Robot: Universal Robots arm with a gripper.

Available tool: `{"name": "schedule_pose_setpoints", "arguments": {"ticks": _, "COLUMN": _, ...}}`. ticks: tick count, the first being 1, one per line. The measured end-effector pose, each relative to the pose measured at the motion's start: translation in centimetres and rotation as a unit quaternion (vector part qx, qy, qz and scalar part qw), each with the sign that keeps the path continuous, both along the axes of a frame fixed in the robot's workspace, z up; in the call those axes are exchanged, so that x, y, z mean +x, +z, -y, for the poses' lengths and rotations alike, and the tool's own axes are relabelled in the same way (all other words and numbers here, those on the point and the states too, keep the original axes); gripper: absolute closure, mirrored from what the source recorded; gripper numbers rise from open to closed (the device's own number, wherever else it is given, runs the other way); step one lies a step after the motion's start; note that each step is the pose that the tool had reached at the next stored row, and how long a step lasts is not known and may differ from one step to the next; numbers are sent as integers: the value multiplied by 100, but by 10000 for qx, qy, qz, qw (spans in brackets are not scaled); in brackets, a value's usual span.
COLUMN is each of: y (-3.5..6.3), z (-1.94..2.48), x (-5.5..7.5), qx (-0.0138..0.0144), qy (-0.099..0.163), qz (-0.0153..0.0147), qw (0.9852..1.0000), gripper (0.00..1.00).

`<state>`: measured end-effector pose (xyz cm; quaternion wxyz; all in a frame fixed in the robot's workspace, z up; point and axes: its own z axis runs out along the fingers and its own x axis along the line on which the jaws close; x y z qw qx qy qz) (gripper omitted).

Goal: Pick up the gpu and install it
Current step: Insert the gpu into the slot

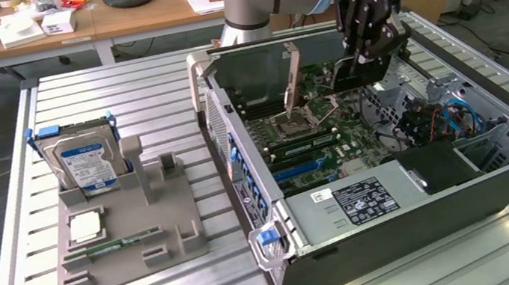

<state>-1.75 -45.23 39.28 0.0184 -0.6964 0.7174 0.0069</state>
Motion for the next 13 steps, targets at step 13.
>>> {"name": "schedule_pose_setpoints", "arguments": {"ticks": 13, "y": -203, "z": 0, "x": 0, "qx": -2, "qy": 0, "qz": -1, "qw": 10000, "gripper": 73}}
